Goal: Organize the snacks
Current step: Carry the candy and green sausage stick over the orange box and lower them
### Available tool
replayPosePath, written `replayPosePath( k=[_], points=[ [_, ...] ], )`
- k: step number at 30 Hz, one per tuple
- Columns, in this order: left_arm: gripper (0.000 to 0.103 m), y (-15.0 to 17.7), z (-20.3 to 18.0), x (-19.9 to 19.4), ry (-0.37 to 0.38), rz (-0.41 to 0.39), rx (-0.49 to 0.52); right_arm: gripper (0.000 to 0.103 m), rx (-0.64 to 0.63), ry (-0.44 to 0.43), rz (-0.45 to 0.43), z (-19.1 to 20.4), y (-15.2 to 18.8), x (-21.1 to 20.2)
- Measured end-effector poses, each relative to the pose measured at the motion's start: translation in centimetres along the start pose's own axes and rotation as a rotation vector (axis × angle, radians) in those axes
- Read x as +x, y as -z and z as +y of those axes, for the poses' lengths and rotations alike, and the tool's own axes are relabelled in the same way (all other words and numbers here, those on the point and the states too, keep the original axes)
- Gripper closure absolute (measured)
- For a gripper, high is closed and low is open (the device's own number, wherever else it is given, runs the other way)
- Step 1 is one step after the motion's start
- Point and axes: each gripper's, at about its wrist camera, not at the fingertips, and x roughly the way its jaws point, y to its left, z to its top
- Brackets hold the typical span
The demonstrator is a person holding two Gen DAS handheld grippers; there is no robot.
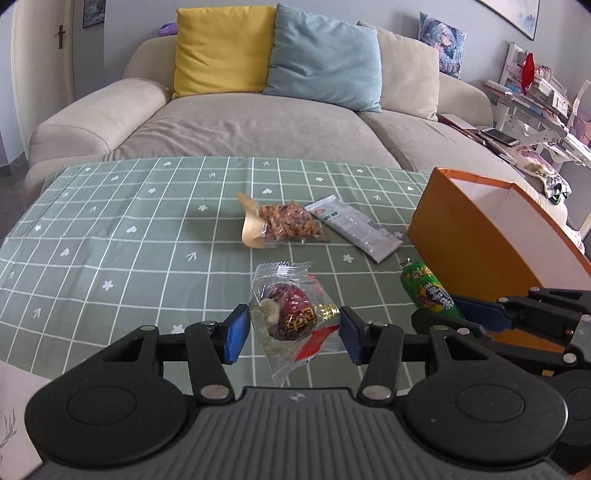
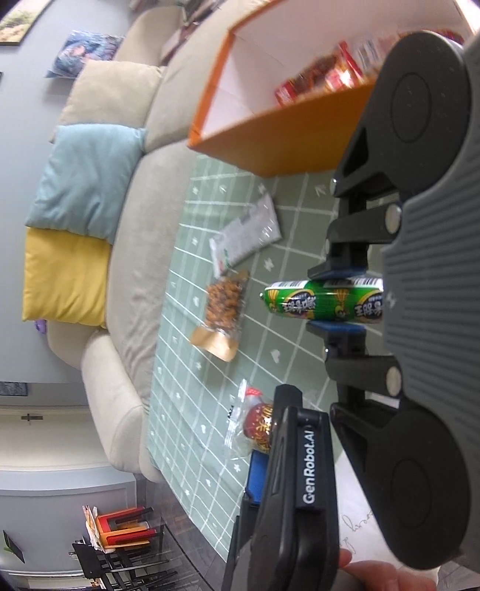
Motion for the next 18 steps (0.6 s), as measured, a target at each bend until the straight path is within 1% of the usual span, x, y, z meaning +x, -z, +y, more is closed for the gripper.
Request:
replayPosePath(
  k=[3,6,10,12,15,18],
  points=[
    [0.044,-0.5,-1.0,-0.5,0.003,-0.014,0.01,0.083,-0.011,0.019,-0.012,-0.8,-0.5,-1.1],
    [0.044,-1.1,-2.0,-0.7,0.0,-0.008,0.013,0.083,-0.042,0.032,0.008,-1.4,-1.0,-1.8],
    [0.044,-2.2,-3.4,-0.7,0.039,-0.001,-0.003,0.083,-0.038,0.043,0.012,-3.0,-1.6,-3.1],
    [0.044,-2.8,-4.5,-0.8,0.055,-0.012,0.012,0.083,-0.035,0.045,0.009,-3.9,-2.0,-3.9],
    [0.044,-4.1,-6.4,-0.8,0.087,-0.033,0.042,0.083,-0.073,0.077,0.011,-5.1,-2.6,-4.8],
    [0.044,-5.3,-8.3,-0.5,0.115,-0.031,0.049,0.084,-0.086,0.082,0.03,-6.8,-3.2,-5.4]
  ],
)
